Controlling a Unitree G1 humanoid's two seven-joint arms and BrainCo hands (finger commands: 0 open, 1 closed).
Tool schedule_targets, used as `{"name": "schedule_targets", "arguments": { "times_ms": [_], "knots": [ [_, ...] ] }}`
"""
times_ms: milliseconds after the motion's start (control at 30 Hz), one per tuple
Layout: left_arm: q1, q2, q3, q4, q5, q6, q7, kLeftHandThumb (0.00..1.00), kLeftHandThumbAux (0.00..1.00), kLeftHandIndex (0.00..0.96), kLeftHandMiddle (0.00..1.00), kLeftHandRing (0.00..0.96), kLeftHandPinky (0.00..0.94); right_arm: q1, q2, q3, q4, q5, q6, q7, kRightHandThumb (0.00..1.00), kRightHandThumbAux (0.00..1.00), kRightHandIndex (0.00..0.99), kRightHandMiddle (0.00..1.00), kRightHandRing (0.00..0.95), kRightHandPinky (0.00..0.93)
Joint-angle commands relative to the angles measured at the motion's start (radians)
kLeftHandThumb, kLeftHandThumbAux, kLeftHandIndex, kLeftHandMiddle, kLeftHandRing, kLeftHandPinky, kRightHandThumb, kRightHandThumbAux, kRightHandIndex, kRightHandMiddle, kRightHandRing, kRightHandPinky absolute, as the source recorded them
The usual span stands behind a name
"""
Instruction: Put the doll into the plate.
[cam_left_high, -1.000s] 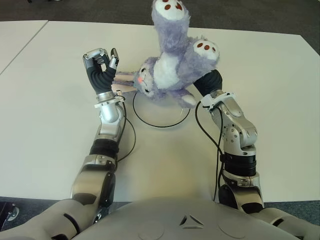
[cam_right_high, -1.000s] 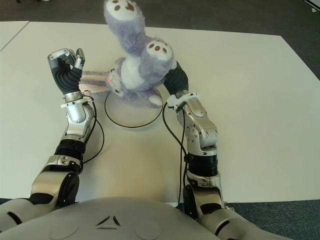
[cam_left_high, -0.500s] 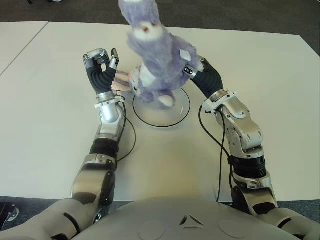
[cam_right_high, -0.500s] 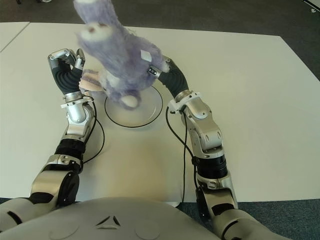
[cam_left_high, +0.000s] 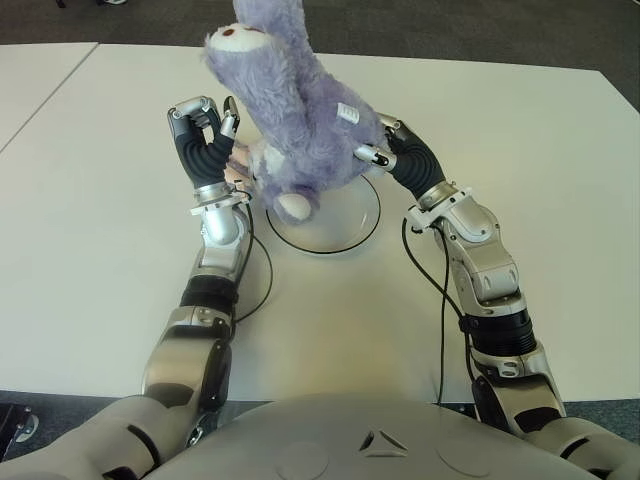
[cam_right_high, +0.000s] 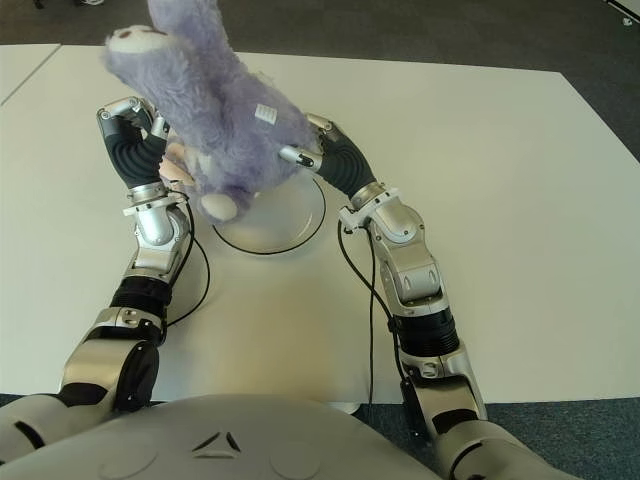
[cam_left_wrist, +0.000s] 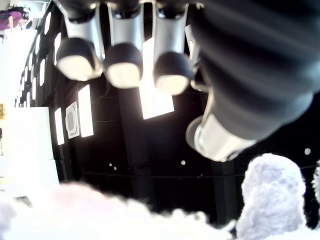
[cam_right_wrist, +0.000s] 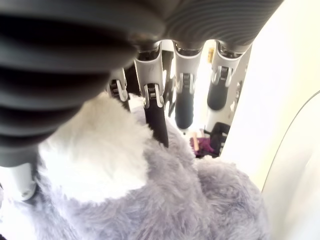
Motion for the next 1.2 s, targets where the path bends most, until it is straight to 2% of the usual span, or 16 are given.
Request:
{"name": "schedule_targets", "arguments": {
  "times_ms": [33,333,1200],
  "knots": [
    [0.141,-0.027,-0.01,0.13,0.034,-0.006,0.017,0.434,0.81,0.859,0.907,0.907,0.89,0.014,0.008,0.001,0.013,-0.02,-0.028,0.007,0.119,0.493,0.0,0.0,0.0,0.0],
    [0.138,-0.027,-0.008,0.135,0.035,-0.013,0.024,0.439,0.807,0.85,0.905,0.905,0.889,0.018,0.01,0.002,0.019,-0.043,-0.06,0.011,0.121,0.453,0.0,0.0,0.0,0.0],
    [0.133,-0.03,-0.004,0.145,0.015,-0.029,0.009,0.435,0.809,0.855,0.906,0.906,0.89,0.024,0.013,-0.008,0.007,-0.068,-0.056,0.01,0.132,0.424,0.0,0.0,0.0,0.0]
  ]
}}
